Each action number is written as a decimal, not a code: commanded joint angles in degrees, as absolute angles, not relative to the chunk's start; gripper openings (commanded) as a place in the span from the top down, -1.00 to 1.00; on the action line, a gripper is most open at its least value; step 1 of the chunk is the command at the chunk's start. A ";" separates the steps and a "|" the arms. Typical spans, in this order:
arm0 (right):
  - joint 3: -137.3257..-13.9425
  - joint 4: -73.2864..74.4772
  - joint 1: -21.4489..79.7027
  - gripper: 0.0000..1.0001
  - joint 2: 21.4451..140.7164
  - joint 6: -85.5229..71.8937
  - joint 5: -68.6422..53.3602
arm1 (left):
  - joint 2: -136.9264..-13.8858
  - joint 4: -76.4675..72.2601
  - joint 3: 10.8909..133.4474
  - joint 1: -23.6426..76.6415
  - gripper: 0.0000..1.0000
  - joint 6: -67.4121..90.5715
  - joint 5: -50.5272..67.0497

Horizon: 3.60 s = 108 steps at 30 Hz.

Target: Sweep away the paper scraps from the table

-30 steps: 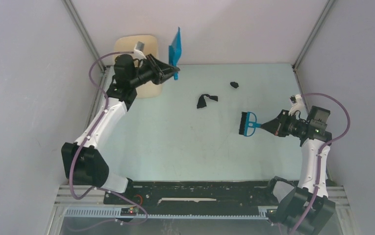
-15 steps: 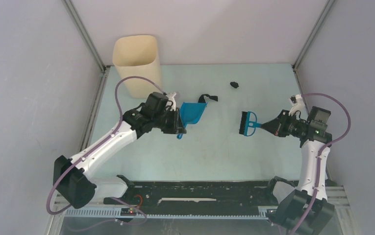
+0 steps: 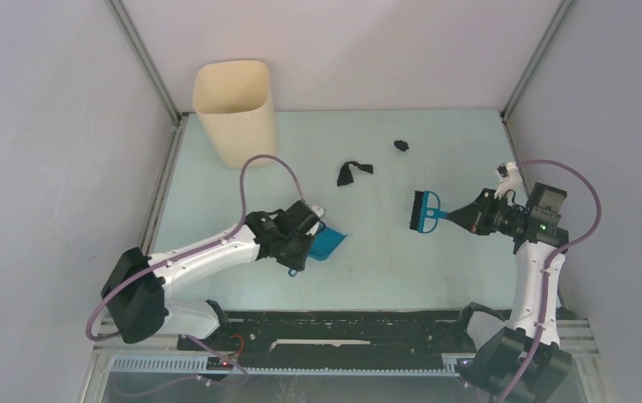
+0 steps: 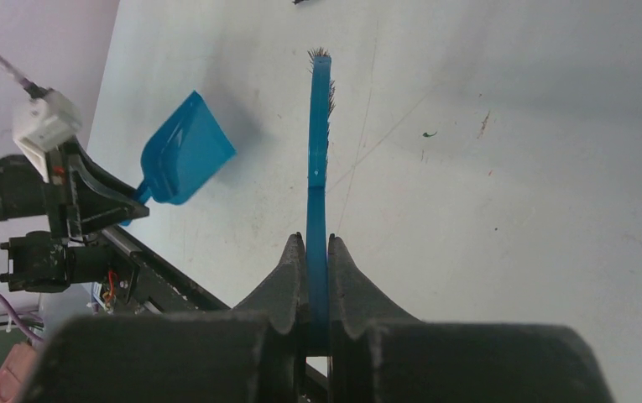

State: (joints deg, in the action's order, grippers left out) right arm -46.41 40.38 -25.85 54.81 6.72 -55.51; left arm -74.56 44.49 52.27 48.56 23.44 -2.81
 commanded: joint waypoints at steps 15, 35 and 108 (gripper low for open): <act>-46.41 38.65 -25.84 1.00 54.84 7.29 -55.50 | -86.41 21.38 46.99 64.70 0.18 29.19 -11.05; -46.36 38.58 -25.76 1.00 54.84 7.12 -55.14 | -70.71 5.87 26.38 70.22 -0.06 33.75 -18.39; -132.50 34.56 14.24 1.00 133.69 54.56 23.82 | -59.21 39.87 41.58 55.21 1.00 23.01 -14.16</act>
